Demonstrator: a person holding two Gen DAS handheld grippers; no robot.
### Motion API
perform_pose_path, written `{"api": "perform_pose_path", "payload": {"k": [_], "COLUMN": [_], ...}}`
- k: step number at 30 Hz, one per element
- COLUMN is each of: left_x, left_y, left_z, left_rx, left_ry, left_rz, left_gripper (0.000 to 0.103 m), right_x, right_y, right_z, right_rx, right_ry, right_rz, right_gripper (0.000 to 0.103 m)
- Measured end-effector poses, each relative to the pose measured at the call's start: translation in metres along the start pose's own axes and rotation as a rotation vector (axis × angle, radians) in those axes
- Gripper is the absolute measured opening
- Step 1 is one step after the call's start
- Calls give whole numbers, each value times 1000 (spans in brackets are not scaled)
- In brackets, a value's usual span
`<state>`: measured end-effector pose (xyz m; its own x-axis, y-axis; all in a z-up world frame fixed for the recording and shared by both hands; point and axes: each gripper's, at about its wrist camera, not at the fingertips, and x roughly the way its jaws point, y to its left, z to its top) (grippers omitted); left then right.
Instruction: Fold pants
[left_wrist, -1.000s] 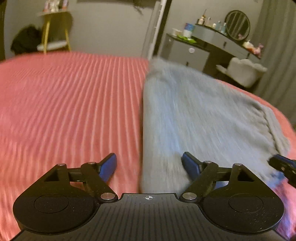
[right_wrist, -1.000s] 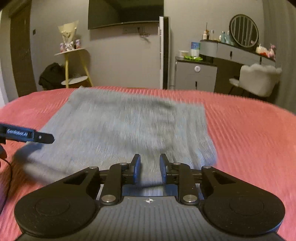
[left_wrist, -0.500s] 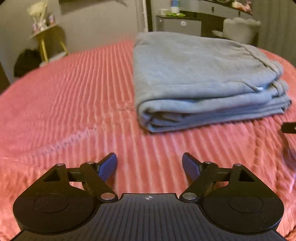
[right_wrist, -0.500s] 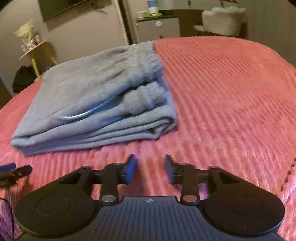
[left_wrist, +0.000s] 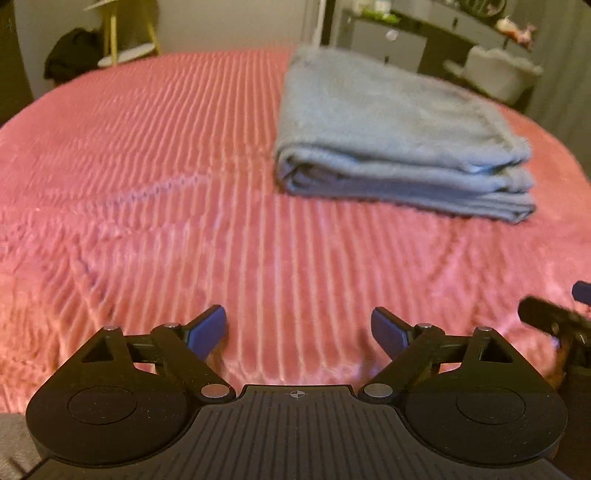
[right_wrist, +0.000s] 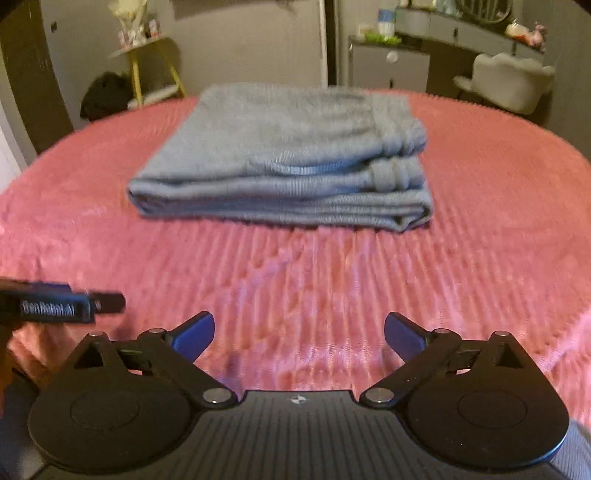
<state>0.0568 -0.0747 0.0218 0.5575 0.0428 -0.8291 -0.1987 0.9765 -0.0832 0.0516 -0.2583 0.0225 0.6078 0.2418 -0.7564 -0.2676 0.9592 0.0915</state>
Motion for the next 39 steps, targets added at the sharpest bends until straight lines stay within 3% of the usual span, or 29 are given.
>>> {"api": "perform_pose_path", "payload": {"k": [3, 5, 8, 11, 14, 20, 27, 39], "left_x": [-21, -34, -37, -26, -8, 12, 26, 26], "left_y": [-1, -3, -8, -7, -7, -19, -25, -20], "left_z": [14, 24, 37, 41, 39, 39, 38, 37], "left_rx": [-50, -47, -13, -29, -26, 46, 80, 50], "left_ry": [-52, -95, -137, -136, -101, -92, -62, -59], "left_rz": [-37, -39, 21, 7, -8, 6, -4, -9], "left_gripper": [93, 93, 93, 93, 93, 92, 92, 92], "right_x": [-19, -30, -38, -26, -2, 24, 31, 28], "right_y": [3, 4, 3, 5, 9, 7, 0, -1], "right_z": [11, 21, 32, 35, 31, 29, 27, 25], "right_rx": [1, -9, -14, -4, -40, -22, 19, 4], "right_ry": [-51, -92, -163, -201, -173, -127, -123, -133], "right_rz": [-79, -63, -23, -87, -133, -120, -127, -130], "right_gripper": [99, 99, 99, 99, 99, 99, 99, 99]}}
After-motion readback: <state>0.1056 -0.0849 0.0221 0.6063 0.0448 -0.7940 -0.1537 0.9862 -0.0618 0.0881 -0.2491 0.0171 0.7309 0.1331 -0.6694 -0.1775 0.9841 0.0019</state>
